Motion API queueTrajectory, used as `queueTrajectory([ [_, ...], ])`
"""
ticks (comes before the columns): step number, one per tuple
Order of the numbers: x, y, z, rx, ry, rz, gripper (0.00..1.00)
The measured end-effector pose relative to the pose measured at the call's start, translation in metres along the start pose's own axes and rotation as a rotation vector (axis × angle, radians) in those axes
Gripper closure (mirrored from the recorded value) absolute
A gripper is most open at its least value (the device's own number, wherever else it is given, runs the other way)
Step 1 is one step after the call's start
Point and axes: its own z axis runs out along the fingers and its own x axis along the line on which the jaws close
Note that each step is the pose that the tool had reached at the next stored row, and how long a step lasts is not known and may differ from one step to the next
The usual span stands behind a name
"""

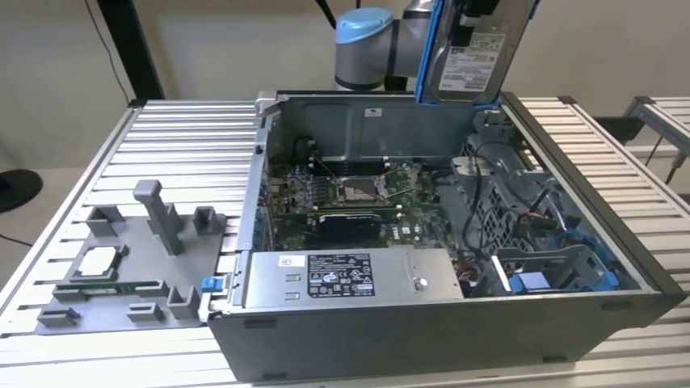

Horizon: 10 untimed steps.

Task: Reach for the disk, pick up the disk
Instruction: 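Pick up the disk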

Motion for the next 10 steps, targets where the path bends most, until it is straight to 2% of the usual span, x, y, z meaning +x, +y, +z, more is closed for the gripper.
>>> queueTrajectory([
  [10,-0.0013,-0.0255,-0.0006,0.0000,0.0000,0.000,1.00],
])
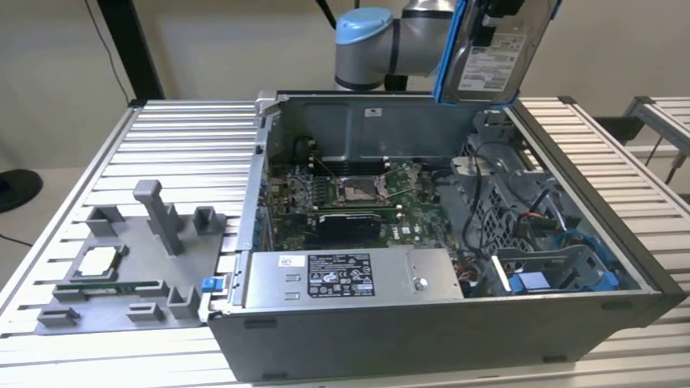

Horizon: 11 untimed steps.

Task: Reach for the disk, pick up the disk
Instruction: 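Pick up the disk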

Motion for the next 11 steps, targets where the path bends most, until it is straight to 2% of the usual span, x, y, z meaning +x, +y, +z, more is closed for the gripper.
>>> queueTrajectory([
  [5,-0.0006,-0.0112,-0.0002,0.0000,-0.0001,0.000,1.00],
  [11,-0.0007,-0.0123,-0.0003,0.0000,0.0000,0.000,1.00],
])
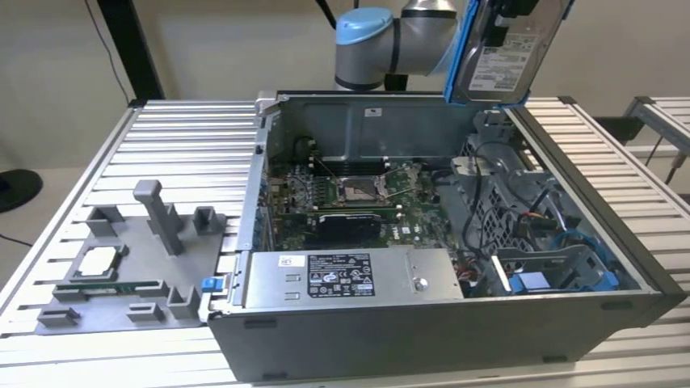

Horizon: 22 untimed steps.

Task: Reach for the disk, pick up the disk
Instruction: 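Pick up the disk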

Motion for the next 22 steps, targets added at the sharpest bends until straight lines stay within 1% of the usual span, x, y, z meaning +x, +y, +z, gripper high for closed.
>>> queueTrajectory([
  [6,0.0000,-0.0001,0.0000,0.0000,0.0000,0.000,1.00],
  [9,0.0015,-0.0002,-0.0001,0.0000,0.0001,0.000,1.00],
  [16,0.0105,-0.0008,-0.0001,0.0000,-0.0001,0.000,1.00],
  [22,0.0212,-0.0014,-0.0003,0.0000,0.0000,0.000,1.00],
])
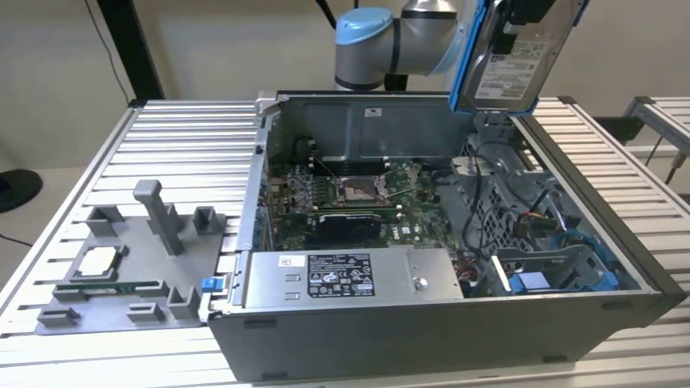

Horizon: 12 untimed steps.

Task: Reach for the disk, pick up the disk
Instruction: 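Pick up the disk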

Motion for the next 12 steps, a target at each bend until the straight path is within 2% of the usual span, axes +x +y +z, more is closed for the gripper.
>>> queueTrajectory([
  [12,0.0247,-0.0015,-0.0004,0.0000,-0.0003,0.000,1.00],
])
